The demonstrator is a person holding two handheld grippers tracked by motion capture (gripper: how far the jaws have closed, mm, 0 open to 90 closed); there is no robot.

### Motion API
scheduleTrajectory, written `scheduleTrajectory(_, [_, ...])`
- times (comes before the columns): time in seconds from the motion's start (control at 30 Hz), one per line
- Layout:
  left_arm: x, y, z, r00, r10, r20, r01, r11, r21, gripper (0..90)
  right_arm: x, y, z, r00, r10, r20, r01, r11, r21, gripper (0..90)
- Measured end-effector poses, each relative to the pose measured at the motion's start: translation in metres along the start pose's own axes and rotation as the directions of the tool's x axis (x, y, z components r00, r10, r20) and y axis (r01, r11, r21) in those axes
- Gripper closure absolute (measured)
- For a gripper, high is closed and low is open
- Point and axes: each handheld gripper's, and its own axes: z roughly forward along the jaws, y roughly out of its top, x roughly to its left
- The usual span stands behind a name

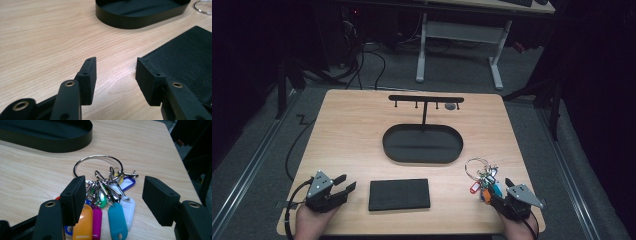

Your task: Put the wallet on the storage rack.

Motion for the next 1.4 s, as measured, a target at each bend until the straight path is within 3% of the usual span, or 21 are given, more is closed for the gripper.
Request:
scheduleTrajectory(0.07, [-0.003, 0.000, 0.001, 0.9996, 0.026, -0.009, -0.026, 0.9996, 0.012, 50.4, 0.001, 0.000, 0.002, 1.0000, 0.001, -0.005, -0.001, 1.0000, -0.002, 34.6])
scheduleTrajectory(0.27, [-0.006, -0.001, 0.004, 0.9986, 0.051, -0.013, -0.051, 0.9985, 0.020, 48.1, 0.003, -0.002, 0.005, 0.9990, -0.023, -0.037, 0.023, 0.9997, 0.000, 33.1])
scheduleTrajectory(0.53, [-0.005, -0.004, 0.002, 0.9982, 0.057, -0.022, -0.056, 0.9983, 0.018, 47.5, 0.001, 0.000, 0.008, 0.9986, 0.001, -0.053, -0.002, 1.0000, -0.008, 31.5])
scheduleTrajectory(0.77, [-0.006, -0.004, 0.000, 0.9980, 0.064, -0.002, -0.064, 0.9978, 0.020, 50.7, 0.004, 0.002, 0.007, 0.9967, 0.020, -0.079, -0.022, 0.9995, -0.023, 36.7])
scheduleTrajectory(0.97, [-0.011, -0.002, 0.000, 0.9963, 0.086, 0.007, -0.086, 0.9960, 0.023, 49.9, 0.012, 0.007, 0.005, 0.9956, 0.005, -0.094, -0.008, 0.9994, -0.032, 39.5])
scheduleTrajectory(1.1, [-0.013, -0.002, 0.001, 0.9954, 0.092, 0.027, -0.093, 0.9950, 0.037, 54.3, 0.016, 0.009, 0.005, 0.9941, 0.006, -0.109, -0.008, 0.9998, -0.020, 41.2])
scheduleTrajectory(1.27, [-0.017, -0.003, 0.002, 0.9925, 0.107, 0.060, -0.110, 0.9927, 0.051, 69.5, 0.019, 0.010, 0.005, 0.9916, 0.003, -0.129, -0.005, 0.9999, -0.013, 49.0])
scheduleTrajectory(1.4, [-0.026, -0.005, 0.002, 0.9866, 0.134, 0.093, -0.141, 0.9873, 0.074, 72.9, 0.022, 0.013, 0.007, 0.9897, 0.005, -0.143, -0.006, 0.9999, -0.010, 49.4])
